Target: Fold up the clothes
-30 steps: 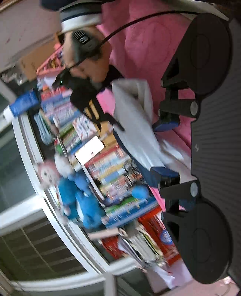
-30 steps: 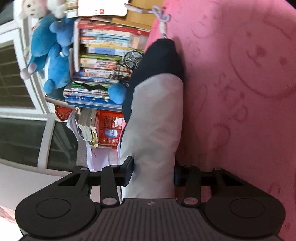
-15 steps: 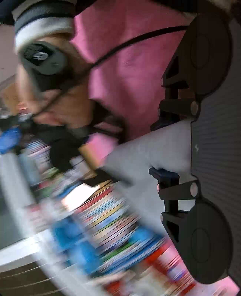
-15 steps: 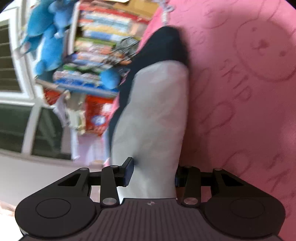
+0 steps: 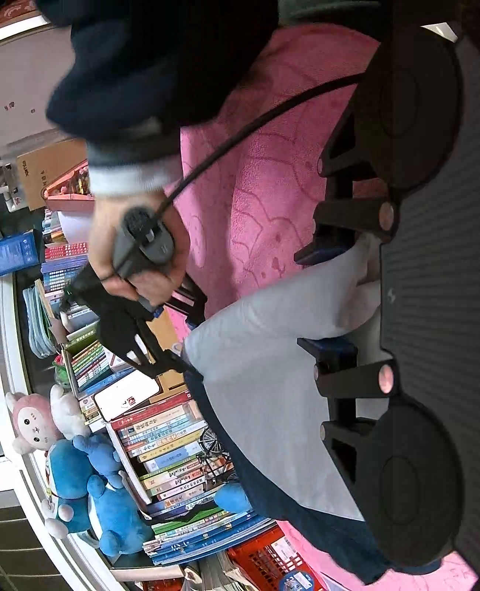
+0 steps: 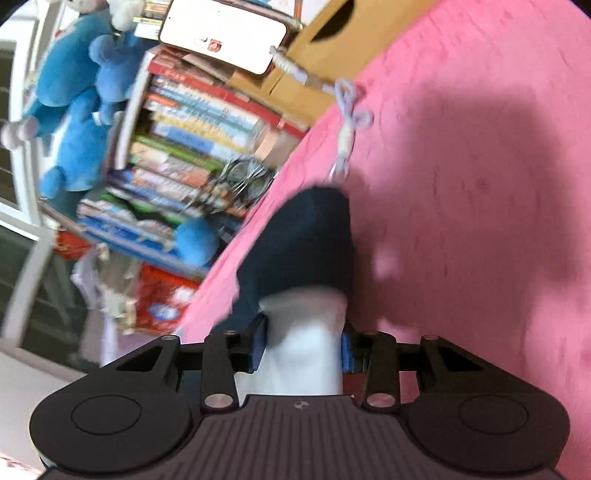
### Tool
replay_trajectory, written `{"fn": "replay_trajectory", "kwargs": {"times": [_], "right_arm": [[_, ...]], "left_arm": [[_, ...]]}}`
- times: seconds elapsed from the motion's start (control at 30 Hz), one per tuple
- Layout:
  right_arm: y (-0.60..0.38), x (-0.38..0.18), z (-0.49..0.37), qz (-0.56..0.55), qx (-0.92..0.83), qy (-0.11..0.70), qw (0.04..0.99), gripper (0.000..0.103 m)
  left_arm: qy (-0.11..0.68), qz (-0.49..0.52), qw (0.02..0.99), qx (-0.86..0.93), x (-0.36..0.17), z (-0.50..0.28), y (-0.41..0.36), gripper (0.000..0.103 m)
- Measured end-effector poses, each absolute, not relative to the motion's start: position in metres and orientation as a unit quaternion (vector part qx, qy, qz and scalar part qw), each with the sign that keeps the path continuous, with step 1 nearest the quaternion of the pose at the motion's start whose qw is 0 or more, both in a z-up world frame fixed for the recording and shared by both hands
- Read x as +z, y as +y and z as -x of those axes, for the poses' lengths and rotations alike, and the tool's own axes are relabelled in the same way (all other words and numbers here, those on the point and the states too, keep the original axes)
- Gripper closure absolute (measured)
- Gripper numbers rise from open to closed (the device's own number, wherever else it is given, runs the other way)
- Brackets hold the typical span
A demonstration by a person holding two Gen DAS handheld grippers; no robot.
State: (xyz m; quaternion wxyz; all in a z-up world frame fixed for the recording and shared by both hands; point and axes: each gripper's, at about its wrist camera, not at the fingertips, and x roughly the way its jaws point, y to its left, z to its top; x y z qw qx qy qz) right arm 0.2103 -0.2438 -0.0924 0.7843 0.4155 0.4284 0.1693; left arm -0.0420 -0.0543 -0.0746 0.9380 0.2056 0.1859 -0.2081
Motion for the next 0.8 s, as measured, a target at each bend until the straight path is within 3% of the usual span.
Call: {"fn": "replay_trajectory", "kwargs": {"times": [0.1, 0.2, 0.27, 0.33, 0.5, 0.6, 0.8], "right_arm": [[-0.245, -0.086, -0.234, -0.386, 0.152, 0.415, 0.81, 0.06], [-0.264, -0.073, -0.233, -0.402, 0.112, 0.375, 0.828, 0.043], [-0.278, -0.064, -0.221, -0.423, 0.122, 0.36, 0.823, 0.004], [-0.283, -0.056, -0.203, -0.405, 0.153, 0.365, 0.824, 0.004], [-0.263, -0.036, -0.127, -0.243, 0.205, 0.379, 0.869, 0.003], [-0.23, -0.037, -0.065, -0.121, 0.218, 0.362, 0.898, 0.001], [-0.172, -0.05, 0.038, 0.036, 0.277, 0.309, 0.909, 0.0]], "left_arm": [[0.183, -0.208, 0.938, -0.206, -0.074, 0.044, -0.055, 0.066], [0.173, -0.221, 0.939, -0.198, -0.076, 0.049, -0.058, 0.066], [0.165, -0.224, 0.941, -0.192, -0.078, 0.052, -0.059, 0.066], [0.158, -0.223, 0.943, -0.19, -0.078, 0.055, -0.057, 0.065], [0.173, -0.153, 0.952, -0.203, -0.054, 0.082, -0.017, 0.037], [0.169, -0.098, 0.967, -0.165, -0.033, 0.097, 0.028, 0.027], [0.157, -0.044, 0.985, -0.051, -0.008, 0.08, 0.075, 0.026]]}}
